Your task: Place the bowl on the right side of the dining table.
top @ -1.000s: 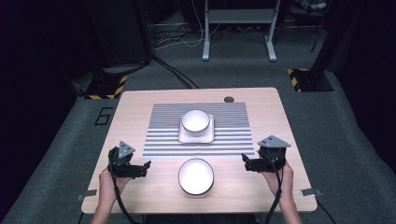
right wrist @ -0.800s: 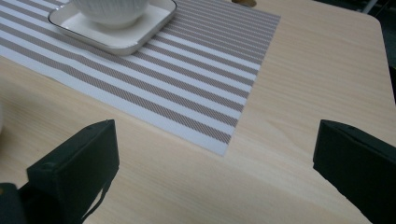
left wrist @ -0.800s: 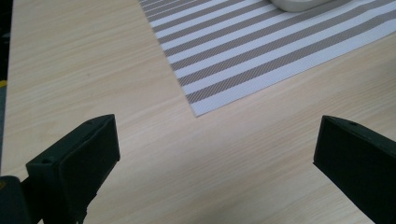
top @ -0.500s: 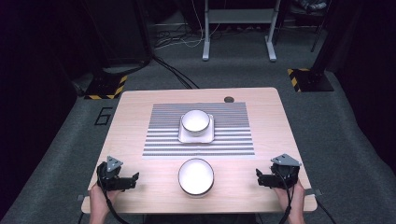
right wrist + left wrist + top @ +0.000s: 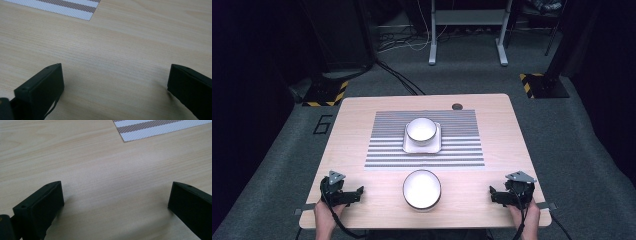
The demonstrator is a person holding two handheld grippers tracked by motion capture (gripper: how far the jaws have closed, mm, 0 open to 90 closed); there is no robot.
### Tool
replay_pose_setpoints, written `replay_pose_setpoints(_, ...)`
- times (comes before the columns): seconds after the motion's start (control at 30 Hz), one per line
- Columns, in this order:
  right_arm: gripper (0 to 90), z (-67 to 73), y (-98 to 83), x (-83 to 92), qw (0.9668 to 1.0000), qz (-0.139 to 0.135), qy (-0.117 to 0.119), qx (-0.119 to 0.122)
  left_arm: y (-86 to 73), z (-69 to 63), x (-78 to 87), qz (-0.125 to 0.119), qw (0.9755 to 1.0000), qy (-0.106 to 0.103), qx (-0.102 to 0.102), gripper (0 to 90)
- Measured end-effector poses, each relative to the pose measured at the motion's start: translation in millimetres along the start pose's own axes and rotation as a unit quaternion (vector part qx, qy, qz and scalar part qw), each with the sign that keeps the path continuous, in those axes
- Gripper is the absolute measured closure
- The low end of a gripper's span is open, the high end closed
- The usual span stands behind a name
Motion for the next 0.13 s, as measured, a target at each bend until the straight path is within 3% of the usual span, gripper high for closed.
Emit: replay_pose_setpoints(0.13,0.0,-1.2,-0.2,-1.3,0.9999,0.006,0.002,-0.010,2.3,1.6,-2.0,-0.001,1.0000,0.003,0.002,0.0)
Point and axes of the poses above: each handheld gripper's, and its own axes: x roughly backward along the jaws, y roughly out of its top, z roughly to its left, the point moved 6 cm from there along -x, roughly forward along the jaws, and after that the axes turned 15 degrees about -y, right-handed, at the moved point
